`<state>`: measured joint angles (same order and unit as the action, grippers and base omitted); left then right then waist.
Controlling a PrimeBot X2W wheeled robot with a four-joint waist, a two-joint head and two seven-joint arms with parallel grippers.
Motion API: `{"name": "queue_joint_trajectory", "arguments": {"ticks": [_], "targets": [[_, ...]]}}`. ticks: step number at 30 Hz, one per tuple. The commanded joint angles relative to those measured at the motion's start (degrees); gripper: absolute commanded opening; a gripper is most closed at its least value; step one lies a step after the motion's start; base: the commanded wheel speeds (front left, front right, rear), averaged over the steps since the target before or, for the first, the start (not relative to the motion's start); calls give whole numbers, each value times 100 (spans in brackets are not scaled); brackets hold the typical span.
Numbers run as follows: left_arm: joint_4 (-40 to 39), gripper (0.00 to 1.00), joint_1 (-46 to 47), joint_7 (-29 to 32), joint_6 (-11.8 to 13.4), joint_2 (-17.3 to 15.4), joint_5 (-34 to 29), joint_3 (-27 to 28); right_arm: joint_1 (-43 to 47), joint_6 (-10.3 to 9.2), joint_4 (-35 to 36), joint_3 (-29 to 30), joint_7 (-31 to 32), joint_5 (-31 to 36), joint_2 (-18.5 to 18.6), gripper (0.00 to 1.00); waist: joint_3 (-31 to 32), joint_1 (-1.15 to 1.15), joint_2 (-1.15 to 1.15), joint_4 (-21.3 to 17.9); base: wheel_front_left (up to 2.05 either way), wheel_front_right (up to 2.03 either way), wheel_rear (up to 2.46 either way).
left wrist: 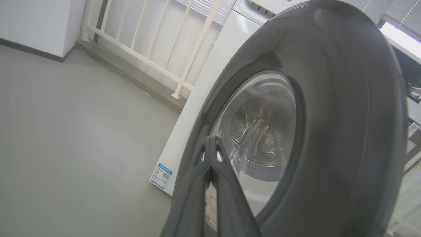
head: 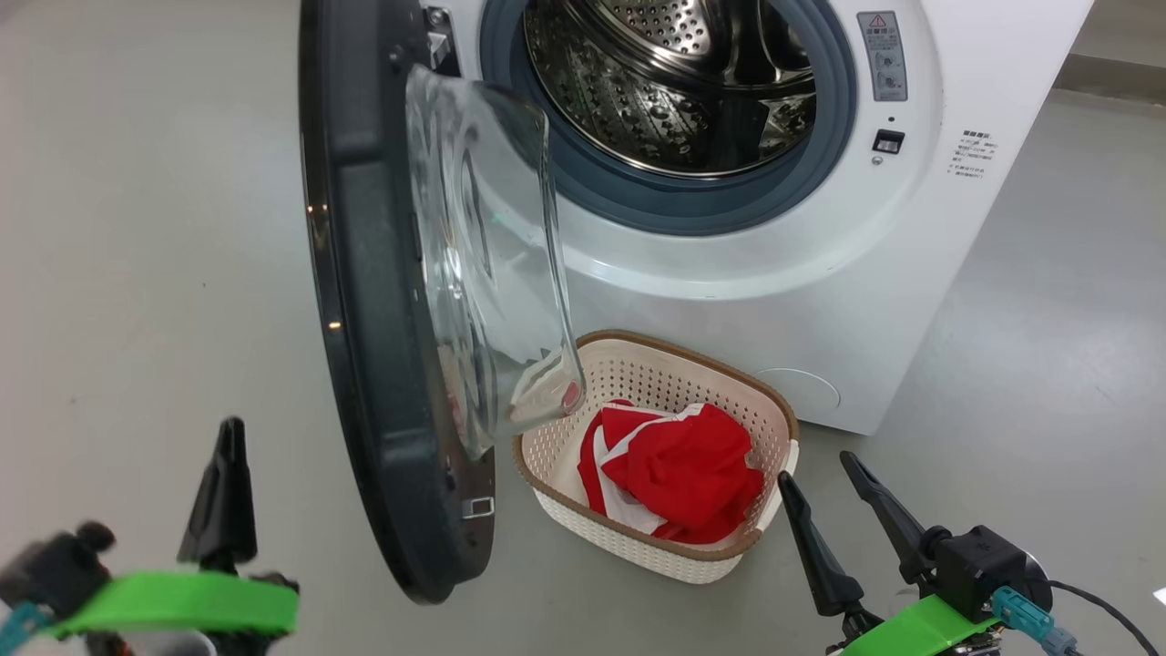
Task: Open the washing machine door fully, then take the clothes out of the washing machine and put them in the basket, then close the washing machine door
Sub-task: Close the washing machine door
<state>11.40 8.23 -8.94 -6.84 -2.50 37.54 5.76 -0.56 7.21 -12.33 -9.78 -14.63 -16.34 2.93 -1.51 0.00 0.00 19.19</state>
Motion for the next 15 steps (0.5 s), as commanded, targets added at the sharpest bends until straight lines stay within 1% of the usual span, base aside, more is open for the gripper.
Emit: {"name": "queue_joint_trajectory", "arguments": {"ticks": [1, 4, 6, 8, 10, 12, 15], "targets": [[-185, 0, 330, 193, -52, -49, 425, 216, -251, 28, 144, -108, -37, -51, -5, 100, 4, 0, 0, 0, 0, 0, 0], [-310, 0, 536, 945, -57, -43, 1705, 313, -239, 28, 136, -131, -37, -51, -5, 100, 16, 0, 0, -9, 0, 0, 0], [-416, 0, 649, 1422, 39, -41, 2399, 409, -236, 28, 126, -146, -37, -53, -5, 100, 21, 0, 0, -23, 0, 0, 0], [-530, 0, 770, 1833, 211, -40, 3041, 516, -238, 28, 120, -150, -37, -55, -5, 100, 18, 0, 0, -42, 0, 0, 0], [-630, 0, 895, 2225, 469, -40, 3797, 588, -232, 28, 116, -167, -37, -60, -5, 100, 24, 0, 0, -67, 0, 0, 0], [-788, 0, 981, 2543, 726, -39, 4321, 634, -230, 28, 103, -195, -37, -70, -5, 100, 27, 0, 0, -94, 0, 0, 0], [-1028, 0, 1067, 2869, 1074, -39, 4834, 678, -236, 28, 84, -223, -37, -94, -5, 100, 34, 0, 0, -132, 0, 0, 0]]}}
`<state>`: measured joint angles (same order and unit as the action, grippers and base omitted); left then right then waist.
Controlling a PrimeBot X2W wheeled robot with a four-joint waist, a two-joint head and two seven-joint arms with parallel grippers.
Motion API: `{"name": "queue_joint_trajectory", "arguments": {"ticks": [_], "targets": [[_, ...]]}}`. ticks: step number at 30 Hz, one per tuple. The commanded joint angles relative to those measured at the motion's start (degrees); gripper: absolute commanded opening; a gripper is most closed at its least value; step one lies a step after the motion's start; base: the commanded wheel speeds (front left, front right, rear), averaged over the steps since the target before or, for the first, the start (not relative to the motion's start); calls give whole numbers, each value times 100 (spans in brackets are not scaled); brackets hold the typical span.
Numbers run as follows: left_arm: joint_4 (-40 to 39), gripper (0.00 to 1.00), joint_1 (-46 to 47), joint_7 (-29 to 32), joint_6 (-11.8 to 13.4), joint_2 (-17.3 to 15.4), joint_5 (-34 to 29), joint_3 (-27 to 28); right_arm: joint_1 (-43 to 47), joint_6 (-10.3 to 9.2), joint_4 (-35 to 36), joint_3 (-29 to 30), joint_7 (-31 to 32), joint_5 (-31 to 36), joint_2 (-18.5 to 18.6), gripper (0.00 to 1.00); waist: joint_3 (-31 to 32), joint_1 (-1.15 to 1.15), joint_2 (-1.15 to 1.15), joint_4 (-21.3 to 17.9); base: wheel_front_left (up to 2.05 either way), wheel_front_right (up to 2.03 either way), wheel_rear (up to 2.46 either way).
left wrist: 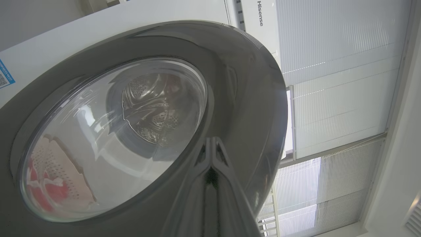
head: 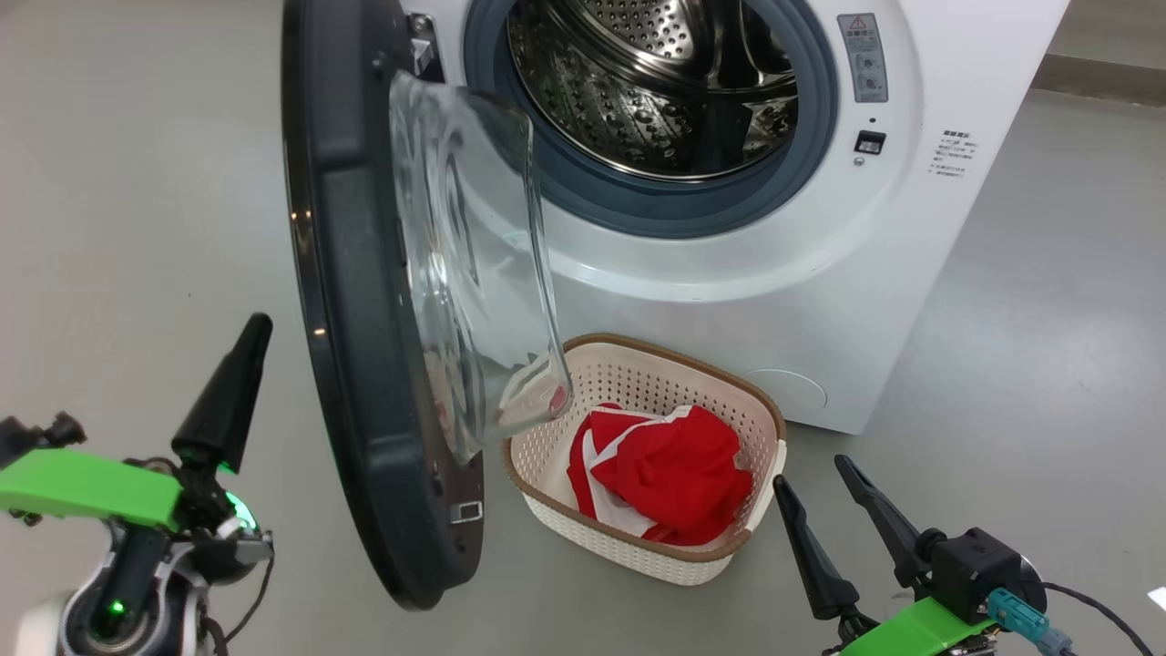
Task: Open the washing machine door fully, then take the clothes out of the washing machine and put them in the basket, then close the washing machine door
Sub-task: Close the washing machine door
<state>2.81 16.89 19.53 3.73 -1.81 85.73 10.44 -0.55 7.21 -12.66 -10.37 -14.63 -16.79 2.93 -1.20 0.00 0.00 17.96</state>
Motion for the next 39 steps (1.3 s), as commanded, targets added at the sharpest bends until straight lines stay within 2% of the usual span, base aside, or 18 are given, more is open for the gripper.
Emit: {"name": "queue_joint_trajectory", "arguments": {"ticks": [1, 7, 15, 23, 39], "targets": [[-236, 0, 222, 95, 112, -108, 122, 219, -240, 28, 112, -176, -37, -56, -5, 100, 4, 0, 0, -25, 0, 0, 0], [-605, 0, 251, 454, 566, -108, 765, 70, -272, 28, 99, -223, -37, -71, -5, 100, -14, 0, 0, -145, 0, 0, 0], [-978, 0, 111, 603, 768, -113, 744, -168, -289, 28, 88, -253, -37, -99, -5, 100, -49, 0, 0, -334, 0, 0, 0], [-1007, 0, 138, 453, 781, -111, 658, -350, -320, 28, 83, -232, -37, -90, -5, 100, -52, 0, 0, -508, 0, 0, 0], [-620, 0, 491, -174, 512, -108, 906, -933, -364, 28, 93, -230, -37, -49, -5, 100, -126, 0, 0, -1064, 0, 0, 0]]}}
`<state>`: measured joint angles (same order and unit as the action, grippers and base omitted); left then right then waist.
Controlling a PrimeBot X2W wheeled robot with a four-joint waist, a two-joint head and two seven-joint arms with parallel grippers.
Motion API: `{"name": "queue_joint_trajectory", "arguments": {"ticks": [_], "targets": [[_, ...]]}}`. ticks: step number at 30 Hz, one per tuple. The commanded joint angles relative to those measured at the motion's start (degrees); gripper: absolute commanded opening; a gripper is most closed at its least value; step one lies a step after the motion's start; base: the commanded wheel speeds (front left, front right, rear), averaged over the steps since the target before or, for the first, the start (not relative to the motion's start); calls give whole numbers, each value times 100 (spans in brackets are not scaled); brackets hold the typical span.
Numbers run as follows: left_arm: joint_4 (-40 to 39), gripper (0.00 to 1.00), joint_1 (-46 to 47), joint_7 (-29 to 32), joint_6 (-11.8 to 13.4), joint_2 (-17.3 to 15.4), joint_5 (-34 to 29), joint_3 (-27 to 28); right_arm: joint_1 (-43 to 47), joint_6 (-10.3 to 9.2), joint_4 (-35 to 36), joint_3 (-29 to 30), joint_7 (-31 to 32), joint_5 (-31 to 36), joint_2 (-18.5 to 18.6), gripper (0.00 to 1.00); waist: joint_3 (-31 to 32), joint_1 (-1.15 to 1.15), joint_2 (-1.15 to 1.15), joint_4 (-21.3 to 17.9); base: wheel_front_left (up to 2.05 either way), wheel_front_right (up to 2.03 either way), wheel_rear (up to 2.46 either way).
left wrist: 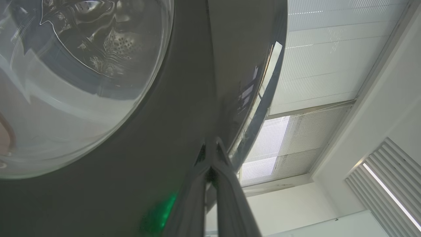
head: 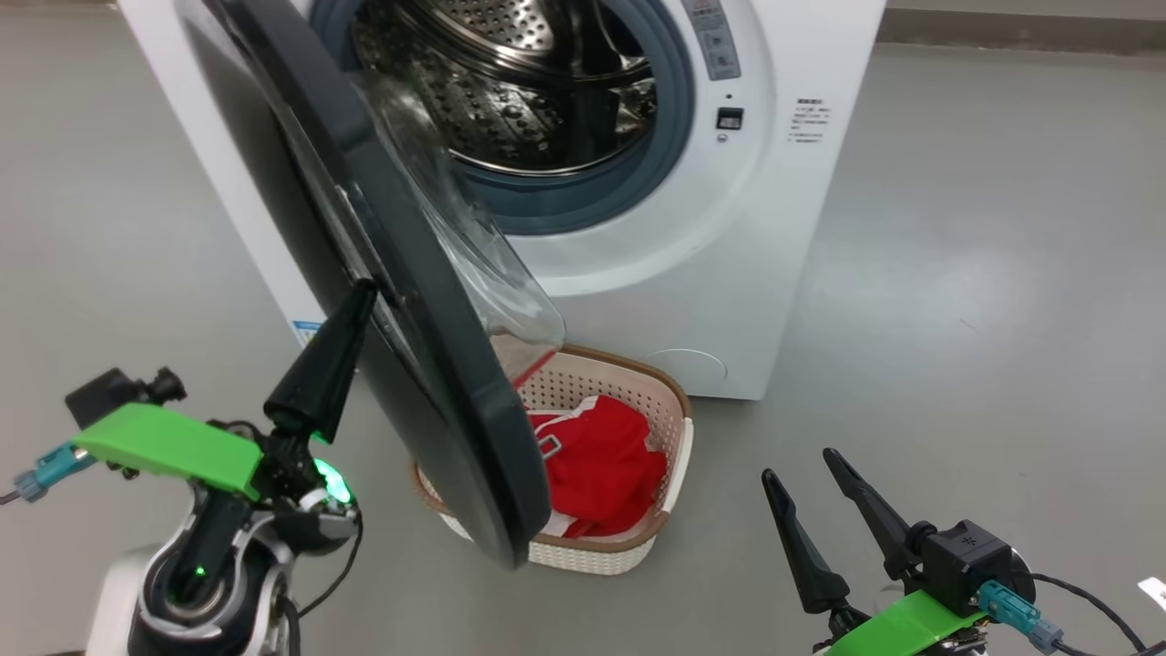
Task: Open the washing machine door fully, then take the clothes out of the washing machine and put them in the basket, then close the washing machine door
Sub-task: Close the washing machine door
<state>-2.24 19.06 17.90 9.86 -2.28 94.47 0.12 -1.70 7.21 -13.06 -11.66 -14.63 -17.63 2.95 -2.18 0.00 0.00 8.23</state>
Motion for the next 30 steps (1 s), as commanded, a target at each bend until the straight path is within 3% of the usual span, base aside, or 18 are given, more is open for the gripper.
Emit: {"name": "queue_joint_trajectory", "arguments": {"ticks": [1, 14, 30], "targets": [[-73, 0, 318, -73, -121, -61, 36, 75, -254, 28, 133, -100, -37, 38, -7, 100, -37, 0, 0, -133, 0, 0, 0], [535, 0, 828, -498, -438, -60, 277, -203, -349, 28, 154, -100, -37, 70, -7, 100, -229, 0, 0, -722, 0, 0, 0], [1057, 0, 1448, -802, -674, -71, 177, -125, -494, 28, 181, -91, -37, 110, -7, 100, -544, 0, 0, -1383, 0, 0, 0]]}}
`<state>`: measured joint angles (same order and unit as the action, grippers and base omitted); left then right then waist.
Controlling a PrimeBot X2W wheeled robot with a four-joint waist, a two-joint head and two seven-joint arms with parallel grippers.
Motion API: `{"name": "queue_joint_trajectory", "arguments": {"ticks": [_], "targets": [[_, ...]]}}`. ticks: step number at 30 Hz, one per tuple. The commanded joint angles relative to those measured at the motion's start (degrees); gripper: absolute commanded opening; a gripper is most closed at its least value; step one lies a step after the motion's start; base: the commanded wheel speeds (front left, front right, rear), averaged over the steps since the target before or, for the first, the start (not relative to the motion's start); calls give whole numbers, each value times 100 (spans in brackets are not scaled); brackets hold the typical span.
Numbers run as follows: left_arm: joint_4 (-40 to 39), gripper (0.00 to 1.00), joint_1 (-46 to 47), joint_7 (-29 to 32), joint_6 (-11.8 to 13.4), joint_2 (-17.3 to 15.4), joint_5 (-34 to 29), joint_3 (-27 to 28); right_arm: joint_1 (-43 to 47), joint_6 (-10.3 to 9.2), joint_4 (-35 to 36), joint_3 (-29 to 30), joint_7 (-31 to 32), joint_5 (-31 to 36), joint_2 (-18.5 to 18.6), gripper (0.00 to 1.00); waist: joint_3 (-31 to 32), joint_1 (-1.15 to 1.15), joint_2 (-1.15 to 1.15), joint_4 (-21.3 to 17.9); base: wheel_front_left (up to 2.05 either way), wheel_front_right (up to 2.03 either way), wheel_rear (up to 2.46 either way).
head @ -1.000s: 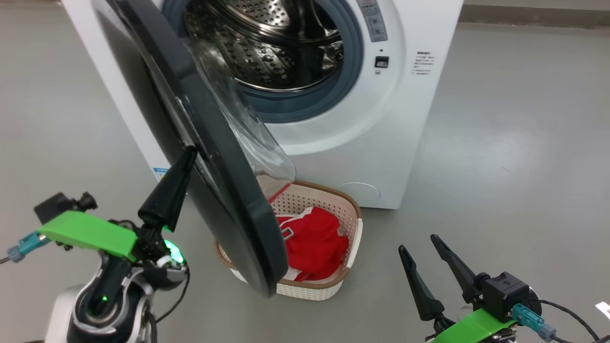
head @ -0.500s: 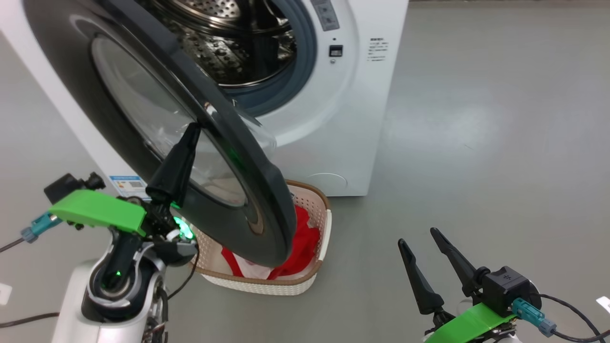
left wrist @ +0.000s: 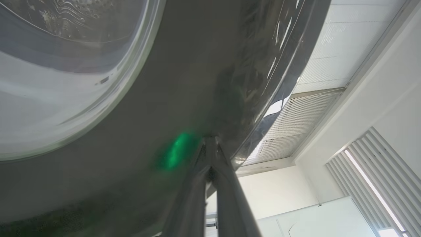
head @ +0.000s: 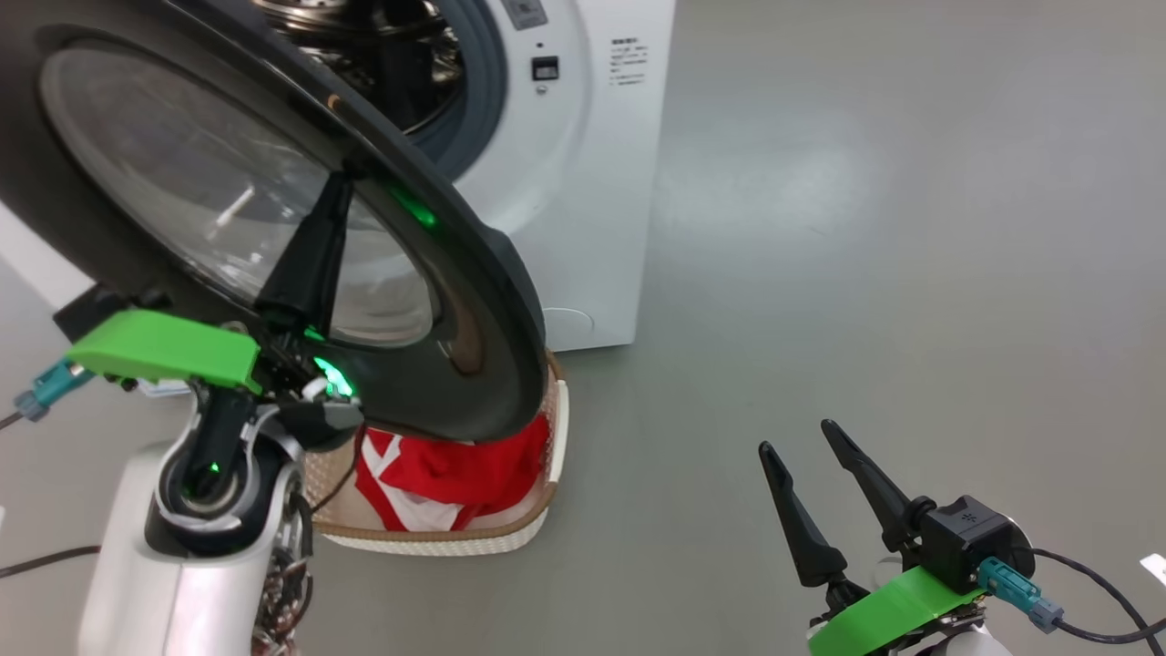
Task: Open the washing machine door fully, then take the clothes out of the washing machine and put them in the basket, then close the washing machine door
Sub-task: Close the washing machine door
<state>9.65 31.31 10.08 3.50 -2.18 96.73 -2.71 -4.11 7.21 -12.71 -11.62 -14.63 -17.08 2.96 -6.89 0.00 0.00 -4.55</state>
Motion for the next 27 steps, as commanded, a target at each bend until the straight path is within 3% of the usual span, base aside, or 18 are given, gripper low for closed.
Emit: {"name": "queue_joint_trajectory", "arguments": {"ticks": [1, 17, 27], "targets": [[-89, 0, 264, -42, -44, -93, -67, 173, -261, 28, 147, -98, -37, 53, -8, 100, -87, 0, 0, -147, 0, 0, 0], [396, 0, 893, -351, -258, -294, -261, 471, -411, 28, 239, -231, -37, -5, -8, 100, -415, 0, 0, -767, 0, 0, 0], [798, 0, 1515, -597, -326, -390, -510, 510, -494, 28, 300, -252, -37, 2, -8, 100, -707, 0, 0, -899, 0, 0, 0]]}}
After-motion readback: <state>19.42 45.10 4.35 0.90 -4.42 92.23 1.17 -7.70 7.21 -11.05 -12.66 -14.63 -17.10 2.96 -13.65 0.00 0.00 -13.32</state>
